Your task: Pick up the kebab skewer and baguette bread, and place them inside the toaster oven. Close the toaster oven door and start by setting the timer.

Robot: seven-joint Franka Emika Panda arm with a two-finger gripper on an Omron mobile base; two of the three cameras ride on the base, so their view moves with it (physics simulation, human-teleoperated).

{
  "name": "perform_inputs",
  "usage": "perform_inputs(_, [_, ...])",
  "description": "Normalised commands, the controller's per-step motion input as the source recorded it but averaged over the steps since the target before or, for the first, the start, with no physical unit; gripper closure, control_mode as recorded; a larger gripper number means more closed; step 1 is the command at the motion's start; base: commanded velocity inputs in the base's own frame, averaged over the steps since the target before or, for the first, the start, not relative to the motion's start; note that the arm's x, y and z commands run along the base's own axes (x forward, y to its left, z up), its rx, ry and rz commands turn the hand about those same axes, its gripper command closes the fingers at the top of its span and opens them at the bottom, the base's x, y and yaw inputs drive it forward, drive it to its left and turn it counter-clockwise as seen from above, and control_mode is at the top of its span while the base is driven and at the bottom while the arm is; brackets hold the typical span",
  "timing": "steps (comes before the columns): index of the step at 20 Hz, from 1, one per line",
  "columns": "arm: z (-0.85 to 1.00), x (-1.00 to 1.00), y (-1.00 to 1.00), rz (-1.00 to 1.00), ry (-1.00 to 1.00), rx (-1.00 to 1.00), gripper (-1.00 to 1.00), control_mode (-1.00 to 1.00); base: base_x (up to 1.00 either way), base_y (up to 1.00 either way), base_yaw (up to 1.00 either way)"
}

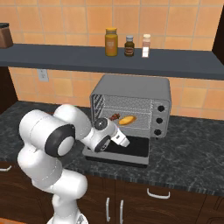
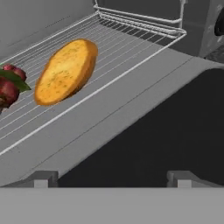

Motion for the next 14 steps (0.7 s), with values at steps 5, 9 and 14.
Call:
perform_inputs(5, [0.26,-1.0,-0.06,0.3,0.0,0.02,-1.0,-1.0,0.0,0.0,0.0])
perform_inputs(9, [0.48,-1.0,-0.04,0.38,0.04,0.0,-1.0,-1.0,0.0,0.0,0.0])
perform_inputs(14, [0.54,-0.86,0.0,0.29,0.18,0.0,-1.0,-1.0,0.0,0.0,0.0])
